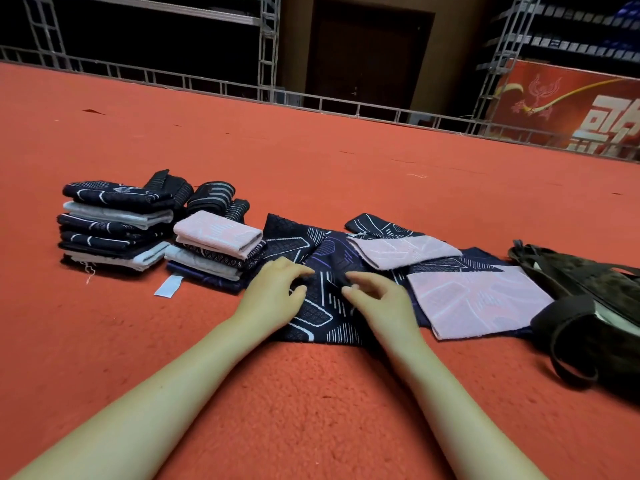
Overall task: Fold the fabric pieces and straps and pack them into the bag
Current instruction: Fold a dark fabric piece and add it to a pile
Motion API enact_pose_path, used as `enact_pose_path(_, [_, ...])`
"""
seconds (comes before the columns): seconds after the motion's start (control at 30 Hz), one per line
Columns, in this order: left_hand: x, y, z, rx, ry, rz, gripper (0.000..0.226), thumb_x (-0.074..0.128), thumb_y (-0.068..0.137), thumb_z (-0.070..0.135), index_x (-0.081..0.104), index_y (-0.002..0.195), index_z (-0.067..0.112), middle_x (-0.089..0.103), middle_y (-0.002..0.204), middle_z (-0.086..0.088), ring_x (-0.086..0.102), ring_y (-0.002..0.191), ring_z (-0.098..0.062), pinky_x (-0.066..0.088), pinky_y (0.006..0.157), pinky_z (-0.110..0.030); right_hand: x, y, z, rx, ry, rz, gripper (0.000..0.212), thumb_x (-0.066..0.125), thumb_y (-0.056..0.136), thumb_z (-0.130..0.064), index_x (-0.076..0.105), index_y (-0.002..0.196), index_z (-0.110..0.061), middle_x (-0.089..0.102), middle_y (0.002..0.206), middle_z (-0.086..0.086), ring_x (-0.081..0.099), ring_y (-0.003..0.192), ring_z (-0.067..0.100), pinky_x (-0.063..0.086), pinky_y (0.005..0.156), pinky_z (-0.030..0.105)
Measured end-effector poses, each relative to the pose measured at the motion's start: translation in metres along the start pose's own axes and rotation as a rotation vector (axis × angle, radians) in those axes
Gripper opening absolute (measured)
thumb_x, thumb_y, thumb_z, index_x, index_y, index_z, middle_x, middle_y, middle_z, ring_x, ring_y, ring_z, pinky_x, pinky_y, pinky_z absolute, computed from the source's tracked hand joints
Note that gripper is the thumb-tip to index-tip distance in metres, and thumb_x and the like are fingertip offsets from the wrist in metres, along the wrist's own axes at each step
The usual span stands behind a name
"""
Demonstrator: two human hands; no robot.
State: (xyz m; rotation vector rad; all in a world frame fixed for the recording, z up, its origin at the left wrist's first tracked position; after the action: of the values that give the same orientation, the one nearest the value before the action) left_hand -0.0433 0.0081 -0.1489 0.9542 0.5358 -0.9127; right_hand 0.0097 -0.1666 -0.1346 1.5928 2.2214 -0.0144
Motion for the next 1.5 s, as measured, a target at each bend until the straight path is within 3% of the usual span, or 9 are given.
enact_pose_path(0.13, [0.008,-0.001,0.002,-0.007,0.011,-0.065,0.033,0.055,0.089,0.018,0.059,0.122,0.022,0.060,0.111,0.000,0.049,0.111,-0.021,0.037,0.095,-0.029,0.014,-0.002,0.002,-0.101,-0.175,-0.066,0.016,0.061,0.091,-0.021,0.068,0.105,-0.020,0.067,0.097,-0.006,0.063,0.087,0.007,0.051,0.090,0.031])
enact_pose_path(0.27, [0.007,0.000,0.003,-0.004,-0.050,-0.040,0.037,0.055,0.090,0.018,0.057,0.127,0.021,0.063,0.106,0.005,0.052,0.108,-0.019,0.037,0.095,-0.028,0.004,0.001,0.008,-0.233,-0.570,-0.053,0.034,0.063,0.087,-0.023,0.064,0.120,-0.016,0.051,0.115,-0.001,0.045,0.113,0.014,0.030,0.098,0.017])
enact_pose_path(0.43, [0.008,-0.003,0.012,0.056,-0.149,-0.055,0.040,0.057,0.090,0.017,0.055,0.130,0.017,0.065,0.103,0.005,0.056,0.101,-0.013,0.036,0.087,-0.017,0.003,0.002,0.014,-0.124,-0.635,-0.057,0.048,0.062,0.087,-0.031,0.052,0.133,-0.021,0.043,0.130,0.003,0.035,0.126,0.020,0.025,0.103,0.023])
enact_pose_path(0.7, [0.016,-0.002,0.016,0.079,0.031,-0.152,0.057,0.055,0.091,0.035,0.038,0.143,0.018,0.052,0.117,0.002,0.041,0.116,-0.021,0.035,0.102,-0.039,-0.001,0.008,0.014,0.034,-0.374,-0.009,0.056,0.065,0.084,-0.024,0.047,0.136,-0.016,0.055,0.125,0.006,0.058,0.107,0.019,0.043,0.096,0.030])
enact_pose_path(0.9, [0.015,-0.002,0.014,0.043,0.021,-0.098,0.075,0.062,0.086,0.038,0.025,0.148,0.020,0.039,0.131,0.001,0.028,0.126,-0.019,0.029,0.107,-0.031,-0.005,0.011,0.014,0.143,-0.154,-0.008,0.049,0.067,0.084,-0.021,0.053,0.131,-0.016,0.064,0.103,0.003,0.062,0.095,0.016,0.045,0.086,0.027])
enact_pose_path(1.1, [0.013,-0.004,0.013,0.145,0.010,-0.060,0.063,0.064,0.085,0.037,0.043,0.140,0.015,0.042,0.139,0.003,0.028,0.131,-0.015,0.029,0.110,-0.033,-0.004,0.008,0.010,0.192,0.148,-0.010,0.037,0.059,0.090,-0.017,0.057,0.127,-0.019,0.067,0.104,0.001,0.063,0.086,0.013,0.052,0.082,0.037])
enact_pose_path(1.2, [0.015,-0.004,0.013,0.136,0.016,-0.086,0.060,0.061,0.087,0.041,0.046,0.139,0.016,0.045,0.136,0.004,0.030,0.130,-0.014,0.029,0.109,-0.030,-0.003,0.007,0.008,0.129,0.189,0.008,0.035,0.059,0.089,-0.009,0.058,0.122,-0.022,0.058,0.078,-0.005,0.053,0.068,0.008,0.051,0.067,0.029])
enact_pose_path(1.37, [0.015,-0.004,0.018,0.100,-0.108,-0.060,0.057,0.067,0.084,0.036,0.050,0.135,0.018,0.051,0.118,0.003,0.038,0.116,-0.014,0.029,0.098,-0.019,-0.005,0.006,0.003,0.030,0.251,0.030,0.044,0.065,0.079,-0.011,0.062,0.122,-0.018,0.057,0.089,0.007,0.056,0.081,0.015,0.046,0.076,0.029])
enact_pose_path(1.5, [0.019,-0.005,0.027,0.003,-0.401,-0.084,0.049,0.072,0.081,0.015,0.058,0.128,0.012,0.052,0.094,0.008,0.053,0.075,-0.007,0.041,0.075,-0.013,-0.009,0.003,-0.002,0.020,0.346,0.010,0.040,0.065,0.075,-0.021,0.067,0.115,-0.022,0.068,0.099,0.015,0.063,0.093,0.023,0.049,0.085,0.039])
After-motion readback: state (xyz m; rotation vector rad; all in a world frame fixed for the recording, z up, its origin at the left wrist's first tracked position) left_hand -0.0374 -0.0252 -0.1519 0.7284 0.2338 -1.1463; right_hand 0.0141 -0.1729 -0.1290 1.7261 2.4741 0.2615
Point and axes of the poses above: each hand's wrist, its own y-axis towards the middle knuckle, its own x-axis out of the palm, z = x × y, the point moved 1 cm from there along y, towards the middle knuckle
